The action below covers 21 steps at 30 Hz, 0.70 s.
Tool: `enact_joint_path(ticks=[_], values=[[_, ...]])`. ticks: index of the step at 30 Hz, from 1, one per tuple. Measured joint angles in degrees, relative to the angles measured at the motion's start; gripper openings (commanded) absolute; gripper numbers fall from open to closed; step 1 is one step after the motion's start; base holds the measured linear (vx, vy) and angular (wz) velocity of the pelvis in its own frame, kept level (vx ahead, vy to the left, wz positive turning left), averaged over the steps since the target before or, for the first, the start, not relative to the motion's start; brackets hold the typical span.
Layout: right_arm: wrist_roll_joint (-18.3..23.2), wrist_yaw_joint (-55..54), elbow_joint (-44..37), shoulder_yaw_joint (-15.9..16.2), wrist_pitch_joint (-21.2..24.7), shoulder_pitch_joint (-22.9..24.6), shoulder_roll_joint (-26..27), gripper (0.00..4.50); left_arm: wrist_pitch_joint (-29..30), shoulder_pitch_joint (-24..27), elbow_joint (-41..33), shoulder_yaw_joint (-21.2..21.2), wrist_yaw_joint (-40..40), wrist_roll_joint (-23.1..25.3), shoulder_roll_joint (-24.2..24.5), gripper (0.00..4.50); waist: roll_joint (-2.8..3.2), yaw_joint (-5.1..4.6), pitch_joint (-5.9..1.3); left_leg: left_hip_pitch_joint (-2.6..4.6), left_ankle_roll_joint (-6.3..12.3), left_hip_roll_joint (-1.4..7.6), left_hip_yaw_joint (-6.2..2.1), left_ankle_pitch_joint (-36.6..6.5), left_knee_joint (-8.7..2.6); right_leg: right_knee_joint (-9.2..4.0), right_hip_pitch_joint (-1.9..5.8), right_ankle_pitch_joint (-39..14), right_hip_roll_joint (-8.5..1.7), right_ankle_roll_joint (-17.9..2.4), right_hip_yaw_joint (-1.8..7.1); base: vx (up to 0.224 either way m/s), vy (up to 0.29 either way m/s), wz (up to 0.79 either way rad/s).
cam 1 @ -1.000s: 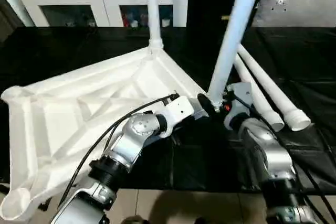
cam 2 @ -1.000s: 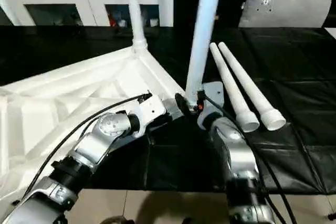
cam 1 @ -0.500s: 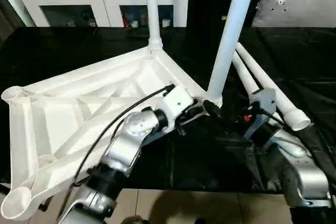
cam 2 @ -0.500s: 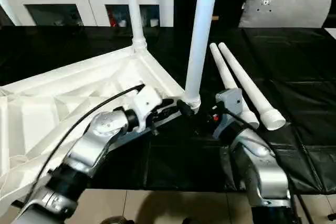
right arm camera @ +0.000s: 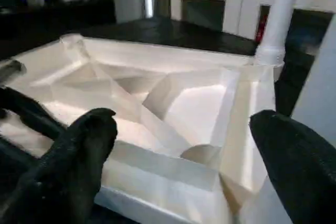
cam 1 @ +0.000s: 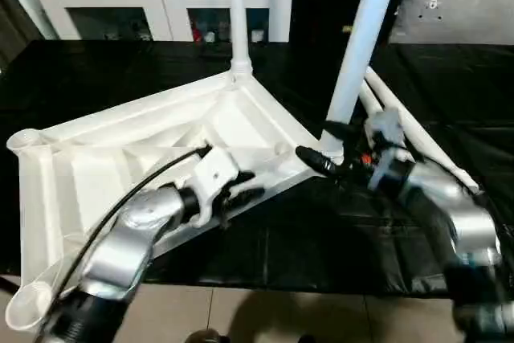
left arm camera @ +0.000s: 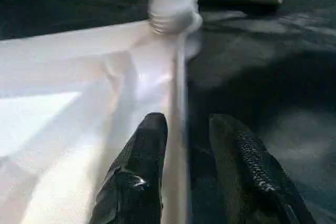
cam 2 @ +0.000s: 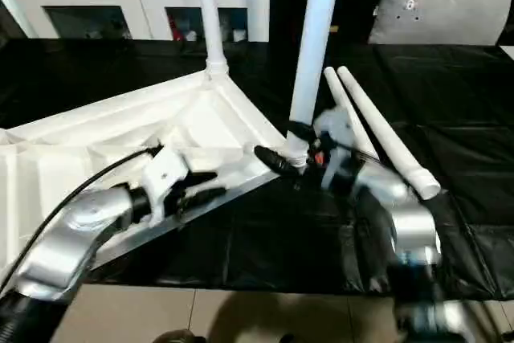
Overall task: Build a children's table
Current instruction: Rotate table base
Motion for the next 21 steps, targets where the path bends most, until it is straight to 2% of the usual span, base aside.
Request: enact_joint_path(ticks=[6, 9, 10, 14, 17, 21], values=[[-4.61, 0.23, 16.74, 1.72, -6.55, -10.39, -1.43, 4.50, 2.16, 0.79, -2.73, -0.10, 0.48, -0.19, 0.49, 2.22, -0.13, -0.13, -0.01, 0.04, -0.02, 0.04, 0.00, 0.00, 0.36, 0.33, 0.03, 0.05, 0.00, -0.07, 0.04, 0.000, 0.000, 0.00], [-8.29, -9.06, 28.50, 1.47, -10.86, -16.96, 0.16, 4.50, 2.69, 0.95, -3.17, -0.08, 1.04, -0.17, 0.85, 2.33, -0.18, -0.02, 0.02, 0.27, -0.22, 0.04, 0.00, -0.08, 0.53, 0.52, -0.06, 0.05, -0.01, -0.08, 0.09, 0.000, 0.000, 0.00], [-8.68, -13.99, 31.80, 0.17, -12.10, -18.77, 1.17, 4.50, 2.69, 1.03, -3.27, -0.07, 1.48, -0.16, 0.79, 2.51, -0.19, 0.10, 0.02, 0.28, -0.23, 0.04, 0.00, -0.06, 0.57, 0.60, -0.05, 0.05, -0.02, -0.08, 0.13, 0.000, 0.000, 0.00], [-8.70, -20.97, 36.41, -2.84, -16.87, -20.39, 2.78, 4.50, 2.68, 0.87, -3.14, 0.76, 4.57, 0.45, 0.21, 2.72, -0.67, -0.13, -0.02, 0.36, -0.24, 0.00, 0.04, -0.09, 0.62, 0.81, -0.05, 0.05, -0.03, -0.08, 0.31, 0.000, 0.000, 0.00], [-8.44, -21.19, 37.30, -3.02, -19.70, -19.54, 6.32, 4.50, 2.66, 0.08, -2.81, 2.23, 8.10, 1.52, -0.44, 2.94, -0.90, -1.02, 0.02, 0.29, -0.24, 0.04, 0.04, -0.09, 0.61, 0.87, -0.08, 0.06, -0.01, -0.11, 0.30, 0.000, 0.000, 0.00], [-7.98, -18.98, 36.15, -2.55, -20.38, -16.10, 8.68, 4.50, 2.89, -0.47, -2.26, 3.60, 11.03, 2.90, -0.35, 3.30, -0.91, -1.34, 0.02, 0.11, -0.23, 0.04, 0.04, -0.08, 0.61, 0.87, -0.09, 0.06, -0.01, -0.12, 0.30, 0.000, 0.000, 0.00]])
